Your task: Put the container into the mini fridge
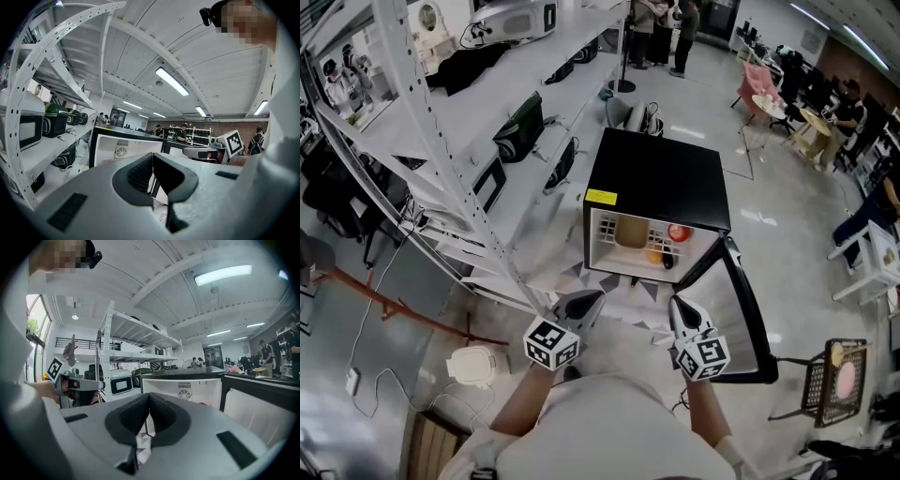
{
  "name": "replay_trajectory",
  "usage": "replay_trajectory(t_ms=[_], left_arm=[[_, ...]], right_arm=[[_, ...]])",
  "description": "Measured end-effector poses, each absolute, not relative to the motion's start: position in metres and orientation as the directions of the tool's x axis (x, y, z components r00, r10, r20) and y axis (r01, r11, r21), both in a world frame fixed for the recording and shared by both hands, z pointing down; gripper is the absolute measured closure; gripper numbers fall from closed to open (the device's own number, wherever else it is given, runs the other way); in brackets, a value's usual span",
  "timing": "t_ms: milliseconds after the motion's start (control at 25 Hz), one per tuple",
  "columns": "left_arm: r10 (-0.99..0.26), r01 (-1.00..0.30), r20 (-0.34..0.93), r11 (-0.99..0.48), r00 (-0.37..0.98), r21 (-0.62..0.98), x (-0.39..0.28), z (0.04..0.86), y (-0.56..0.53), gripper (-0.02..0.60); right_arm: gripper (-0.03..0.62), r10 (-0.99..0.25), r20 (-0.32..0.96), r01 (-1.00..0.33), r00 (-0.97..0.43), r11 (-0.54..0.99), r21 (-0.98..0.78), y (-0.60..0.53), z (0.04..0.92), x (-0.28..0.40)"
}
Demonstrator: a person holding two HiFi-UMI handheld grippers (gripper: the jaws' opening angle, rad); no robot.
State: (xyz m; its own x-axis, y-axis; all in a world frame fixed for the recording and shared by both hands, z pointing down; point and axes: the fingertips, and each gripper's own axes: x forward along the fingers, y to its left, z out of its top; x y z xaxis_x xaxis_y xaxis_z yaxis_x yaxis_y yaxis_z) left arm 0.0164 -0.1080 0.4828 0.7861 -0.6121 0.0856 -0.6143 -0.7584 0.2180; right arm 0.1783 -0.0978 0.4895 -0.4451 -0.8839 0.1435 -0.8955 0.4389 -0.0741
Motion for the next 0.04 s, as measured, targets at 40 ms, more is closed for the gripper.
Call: replay_trajectory(t_ms=[40], left_arm=[[-0.612,-0.614,0.086,-0.758,0.786,0.218,0.0159,0.4837,-0.108,0.577]], right_arm=[[0.586,-0.883,0.145,-0.895,-0.446,0.439,-0.075,-0.0976,0.4902,0.1777]])
